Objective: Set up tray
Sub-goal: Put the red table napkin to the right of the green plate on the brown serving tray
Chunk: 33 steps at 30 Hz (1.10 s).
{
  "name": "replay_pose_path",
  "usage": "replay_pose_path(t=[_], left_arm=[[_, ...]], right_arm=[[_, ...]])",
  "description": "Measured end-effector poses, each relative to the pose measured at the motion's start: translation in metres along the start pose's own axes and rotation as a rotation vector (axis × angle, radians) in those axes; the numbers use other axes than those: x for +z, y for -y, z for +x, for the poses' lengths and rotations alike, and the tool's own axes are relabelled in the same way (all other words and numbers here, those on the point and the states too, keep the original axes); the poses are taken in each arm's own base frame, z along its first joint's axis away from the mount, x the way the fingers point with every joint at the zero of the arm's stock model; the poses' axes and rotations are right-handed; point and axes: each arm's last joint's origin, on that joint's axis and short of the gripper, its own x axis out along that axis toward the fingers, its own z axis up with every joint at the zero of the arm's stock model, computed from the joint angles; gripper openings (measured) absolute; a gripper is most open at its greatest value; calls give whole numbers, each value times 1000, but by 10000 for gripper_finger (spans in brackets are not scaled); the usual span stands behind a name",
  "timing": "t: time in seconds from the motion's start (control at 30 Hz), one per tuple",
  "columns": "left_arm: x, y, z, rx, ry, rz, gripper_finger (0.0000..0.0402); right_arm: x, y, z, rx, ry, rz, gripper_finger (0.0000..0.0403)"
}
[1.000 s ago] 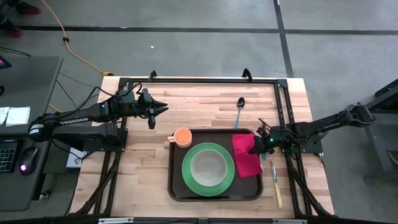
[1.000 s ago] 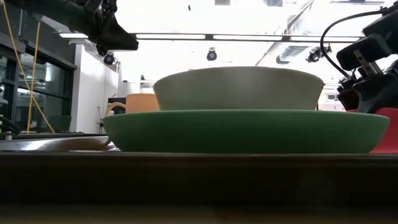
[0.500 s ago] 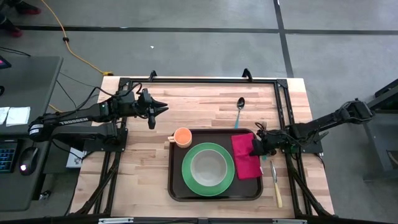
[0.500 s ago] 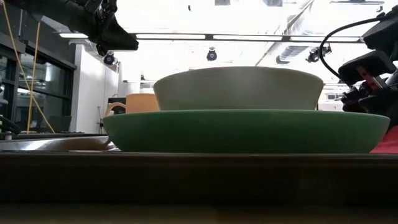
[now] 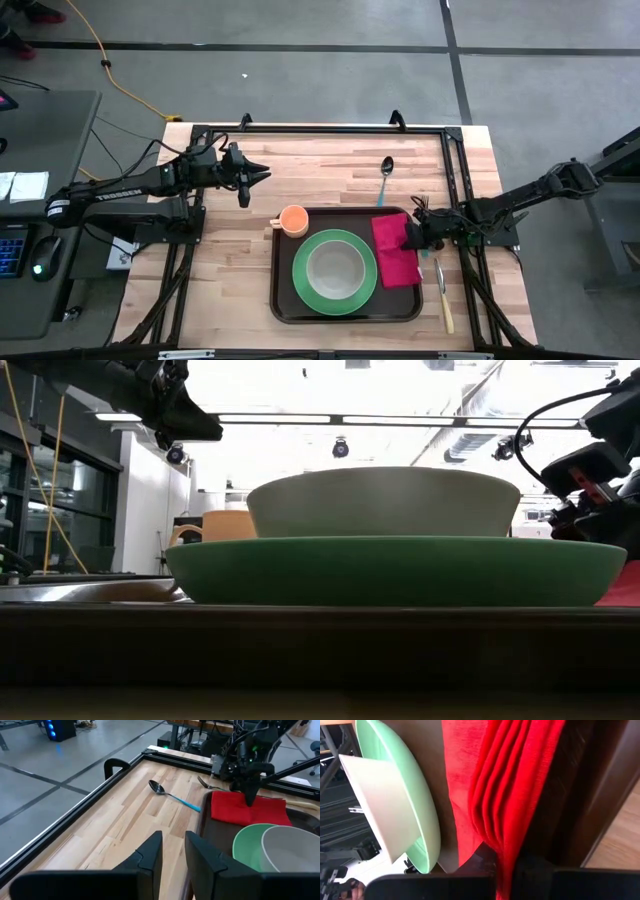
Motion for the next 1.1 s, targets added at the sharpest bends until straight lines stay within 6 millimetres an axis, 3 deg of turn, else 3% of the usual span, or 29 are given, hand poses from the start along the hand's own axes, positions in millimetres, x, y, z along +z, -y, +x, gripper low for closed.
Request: replay_pose_path(t=[0.53,1.1], left_arm=[[0,0,0,0,0,3,113],[0,1,0,-22,-2,5,113]], right_arm=[[-11,-12,-3,-77,5,35,0],[-16,-13,14,-90,7,78,0]])
